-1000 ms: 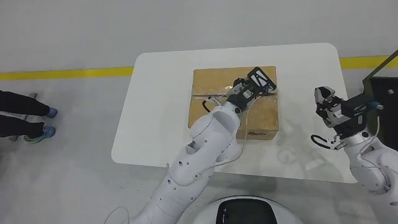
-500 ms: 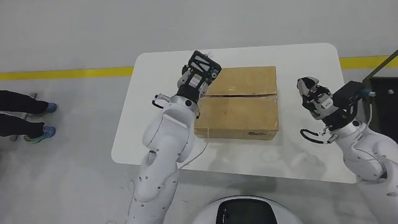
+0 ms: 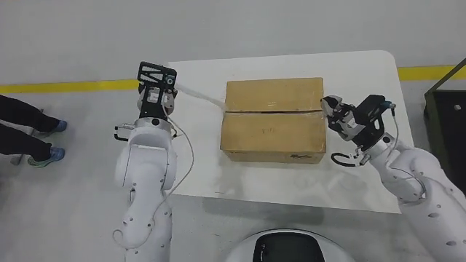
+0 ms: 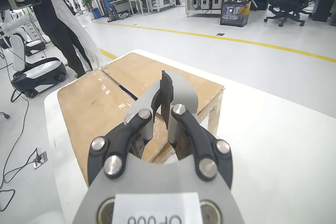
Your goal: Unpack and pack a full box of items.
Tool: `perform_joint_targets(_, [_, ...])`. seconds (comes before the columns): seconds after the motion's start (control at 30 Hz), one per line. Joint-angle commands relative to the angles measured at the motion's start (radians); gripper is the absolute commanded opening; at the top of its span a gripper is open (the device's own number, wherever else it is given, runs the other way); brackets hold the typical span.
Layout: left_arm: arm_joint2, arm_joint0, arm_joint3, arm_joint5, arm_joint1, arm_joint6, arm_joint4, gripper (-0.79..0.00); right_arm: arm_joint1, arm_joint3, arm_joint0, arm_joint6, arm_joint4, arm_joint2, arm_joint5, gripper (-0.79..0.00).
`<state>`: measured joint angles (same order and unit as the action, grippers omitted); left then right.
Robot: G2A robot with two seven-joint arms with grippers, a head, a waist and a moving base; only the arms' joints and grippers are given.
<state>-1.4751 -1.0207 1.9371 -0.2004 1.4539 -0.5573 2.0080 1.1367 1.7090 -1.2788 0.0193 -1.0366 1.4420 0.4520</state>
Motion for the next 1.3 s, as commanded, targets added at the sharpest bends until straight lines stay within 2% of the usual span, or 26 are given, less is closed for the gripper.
perform_joint_targets(0.0, [-0.016,0.003,-0.003,0.008,-0.002,-0.005,0.0,-0.785,0.0,-0.008,0.007,0.018,-0.022,-0.008,-0.011,-0.785])
perform_joint_targets(0.2, [-0.04,0.015,-0.049,0.026,-0.007,0.009,0.014,-0.773,0.002,-0.022,0.019,0.039,-0.019,-0.024,-0.013,-0.785])
perform_joint_targets(0.23, [-0.039,0.019,-0.055,0.022,-0.008,0.009,0.023,-0.708,0.002,-0.022,0.019,0.04,-0.02,-0.025,-0.013,-0.785])
perform_joint_targets(0.3, [-0.035,0.022,-0.059,0.024,-0.008,0.013,0.009,-0.631,0.002,-0.021,0.02,0.044,-0.023,-0.025,-0.013,-0.785])
perform_joint_targets(0.33, [-0.033,0.024,-0.062,0.024,-0.007,0.011,0.002,-0.554,0.002,-0.021,0.019,0.044,-0.023,-0.026,-0.014,-0.785])
perform_joint_targets(0.37, [-0.031,0.025,-0.067,0.024,-0.008,0.007,0.006,-0.357,0.002,-0.021,0.019,0.046,-0.023,-0.026,-0.012,-0.785])
perform_joint_targets(0.4, [-0.031,0.025,-0.07,0.029,-0.008,0.004,0.006,0.0,0.002,-0.021,0.019,0.047,-0.023,-0.026,-0.012,-0.785])
perform_joint_targets(0.7, [-0.074,0.01,-0.079,0.049,-0.015,-0.064,0.05,0.0,0.002,-0.019,0.01,0.054,-0.029,-0.03,-0.019,-0.785])
perform_joint_targets(0.93, [-0.113,-0.011,-0.057,0.039,-0.023,-0.06,0.062,0.0,0.002,-0.016,0.01,0.059,-0.024,-0.028,-0.021,-0.785])
perform_joint_targets(1.13, [-0.047,-0.028,-0.014,-0.017,-0.021,-0.025,0.0,0.0,0.0,0.015,-0.006,0.032,-0.022,0.005,-0.036,-0.785])
perform_joint_targets(1.27, [0.076,-0.039,0.019,-0.071,-0.011,0.002,-0.111,0.0,-0.005,0.044,-0.033,0.01,-0.023,0.061,-0.06,-0.785])
